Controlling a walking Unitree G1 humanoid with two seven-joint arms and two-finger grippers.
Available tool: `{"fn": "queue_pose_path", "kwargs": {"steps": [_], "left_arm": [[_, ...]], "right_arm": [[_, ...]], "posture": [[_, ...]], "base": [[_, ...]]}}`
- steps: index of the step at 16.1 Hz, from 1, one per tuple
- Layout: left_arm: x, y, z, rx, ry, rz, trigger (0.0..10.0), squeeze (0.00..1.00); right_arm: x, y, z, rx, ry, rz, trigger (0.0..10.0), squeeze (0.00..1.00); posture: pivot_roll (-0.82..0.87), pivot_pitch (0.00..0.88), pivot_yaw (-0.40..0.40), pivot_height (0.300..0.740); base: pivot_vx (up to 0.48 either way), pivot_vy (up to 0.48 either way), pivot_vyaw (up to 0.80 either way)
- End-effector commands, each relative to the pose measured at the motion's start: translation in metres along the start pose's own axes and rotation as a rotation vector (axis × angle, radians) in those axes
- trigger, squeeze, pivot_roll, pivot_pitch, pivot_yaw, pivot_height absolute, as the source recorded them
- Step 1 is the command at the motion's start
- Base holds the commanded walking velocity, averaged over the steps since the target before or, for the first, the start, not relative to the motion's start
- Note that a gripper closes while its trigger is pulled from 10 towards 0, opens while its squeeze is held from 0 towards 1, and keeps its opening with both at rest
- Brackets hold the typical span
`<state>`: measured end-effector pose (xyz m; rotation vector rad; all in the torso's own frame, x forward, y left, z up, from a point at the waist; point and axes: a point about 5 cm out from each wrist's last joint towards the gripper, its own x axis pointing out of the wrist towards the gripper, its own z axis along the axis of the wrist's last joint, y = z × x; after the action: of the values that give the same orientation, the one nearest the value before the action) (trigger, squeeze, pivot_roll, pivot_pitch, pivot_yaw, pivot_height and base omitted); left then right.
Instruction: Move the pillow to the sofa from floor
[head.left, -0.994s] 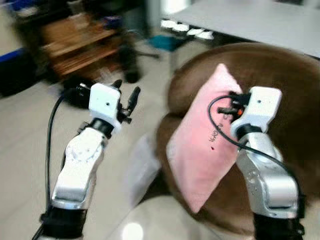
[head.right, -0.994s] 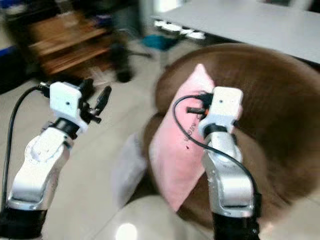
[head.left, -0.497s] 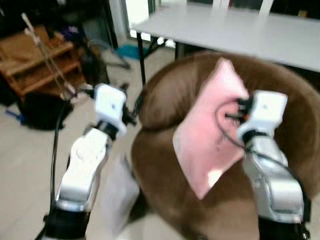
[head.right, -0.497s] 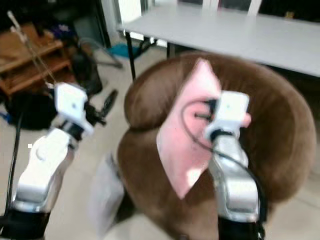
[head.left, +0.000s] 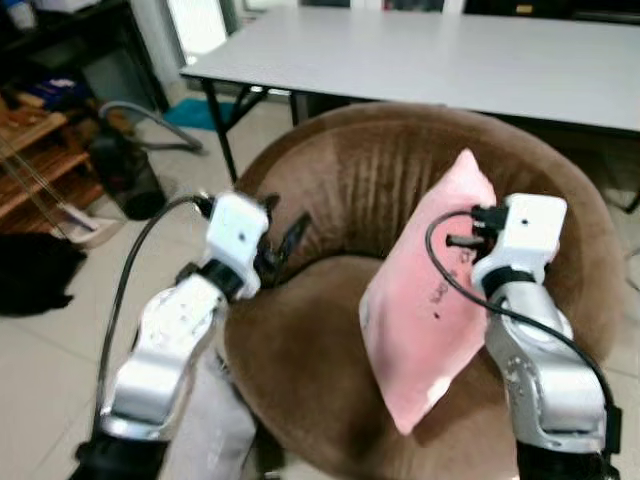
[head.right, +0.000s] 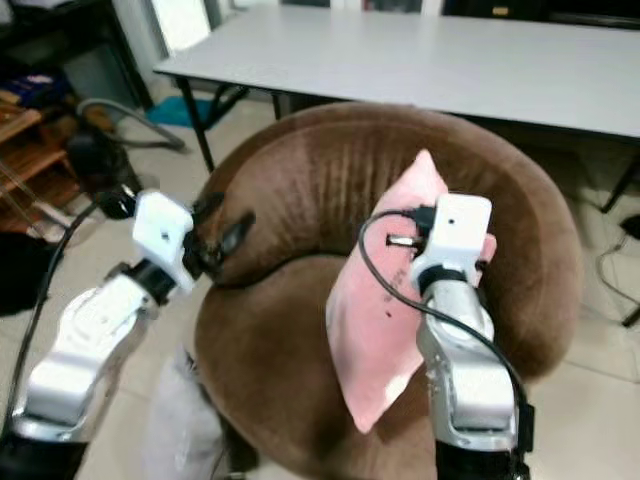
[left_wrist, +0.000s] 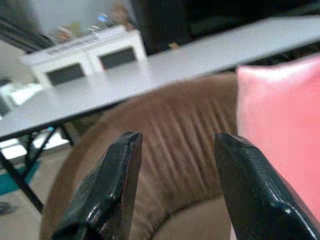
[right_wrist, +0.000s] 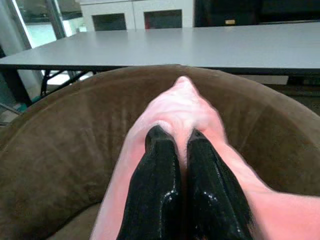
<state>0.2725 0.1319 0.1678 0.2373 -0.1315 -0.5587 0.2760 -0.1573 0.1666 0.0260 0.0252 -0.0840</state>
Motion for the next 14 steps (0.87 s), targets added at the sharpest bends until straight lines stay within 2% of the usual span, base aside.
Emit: {"fn": "queue_pose_path", "kwargs": {"steps": [1,4,6,7,9,11,14], "left_arm": [[-0.009,-0.001,-0.002,0.024,0.026,-0.052,10.0,0.00],[-0.023,-0.006,-0.004,-0.011,0.066,-0.132,10.0,0.00],[-0.036,-0.009,-0.005,-0.013,0.094,-0.181,10.0,0.00],[-0.047,-0.015,-0.002,-0.032,0.108,-0.225,10.0,0.00],[-0.055,-0.017,0.001,-0.049,0.116,-0.243,10.0,0.00],[-0.064,-0.015,0.005,-0.032,0.142,-0.245,10.0,0.00],[-0.071,-0.006,0.011,0.001,0.161,-0.197,10.0,0.00]], "right_arm": [[-0.001,0.011,0.013,0.028,-0.054,0.066,10.0,0.00],[0.005,0.005,0.016,0.081,-0.058,0.081,10.0,0.00],[0.016,0.003,0.015,0.104,-0.075,0.112,10.0,0.00],[0.026,0.005,0.013,0.133,-0.091,0.152,10.0,0.00],[0.032,0.007,0.012,0.151,-0.093,0.180,10.0,0.00],[0.056,0.011,0.011,0.141,-0.105,0.222,10.0,0.00],[0.094,0.007,0.007,0.171,-0.108,0.207,10.0,0.00]], "posture": [[-0.05,0.042,0.058,0.740],[-0.04,0.093,0.052,0.740],[-0.02,0.137,0.046,0.740],[0.01,0.172,0.042,0.740],[0.02,0.201,0.048,0.740],[0.06,0.232,0.044,0.740],[0.10,0.259,0.051,0.740]], "base": [[0.000,0.000,0.00],[0.000,0.000,0.00],[0.000,0.000,0.00],[0.000,0.000,0.00],[0.000,0.000,0.00],[0.000,0.000,0.00],[0.000,0.000,0.00]]}}
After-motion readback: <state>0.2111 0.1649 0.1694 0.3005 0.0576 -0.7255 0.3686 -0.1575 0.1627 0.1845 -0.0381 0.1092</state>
